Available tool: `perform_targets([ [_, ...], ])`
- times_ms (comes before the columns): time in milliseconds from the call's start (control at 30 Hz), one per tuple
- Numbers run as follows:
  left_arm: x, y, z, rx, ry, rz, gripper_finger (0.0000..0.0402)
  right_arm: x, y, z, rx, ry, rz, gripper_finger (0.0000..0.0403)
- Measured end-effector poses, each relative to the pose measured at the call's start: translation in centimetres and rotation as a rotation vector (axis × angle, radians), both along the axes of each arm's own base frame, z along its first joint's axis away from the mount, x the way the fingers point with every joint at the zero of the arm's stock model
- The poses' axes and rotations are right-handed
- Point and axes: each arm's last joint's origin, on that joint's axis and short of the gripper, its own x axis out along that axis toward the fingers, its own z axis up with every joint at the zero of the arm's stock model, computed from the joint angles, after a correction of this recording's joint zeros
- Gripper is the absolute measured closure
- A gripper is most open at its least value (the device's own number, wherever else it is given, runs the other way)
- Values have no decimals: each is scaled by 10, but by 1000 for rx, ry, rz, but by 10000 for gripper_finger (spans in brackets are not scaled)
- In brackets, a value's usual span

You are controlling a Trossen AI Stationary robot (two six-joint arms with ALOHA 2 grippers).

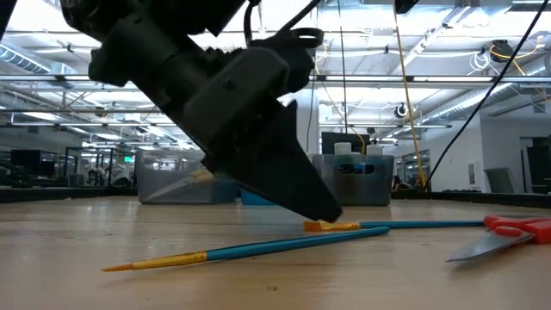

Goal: Pick & Place Paint Supplies
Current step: Put the blue paint brush into the blue bin

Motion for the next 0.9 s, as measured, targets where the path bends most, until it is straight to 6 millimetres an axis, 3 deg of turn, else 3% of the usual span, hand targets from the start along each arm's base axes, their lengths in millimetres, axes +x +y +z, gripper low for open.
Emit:
perform_targets([
  [467, -5, 7, -9, 133, 78, 75, 167, 0, 0, 0, 0, 0, 0, 273],
  [900, -1, 7, -5, 106, 27, 32, 301, 0, 0, 0, 0, 0, -1, 273],
])
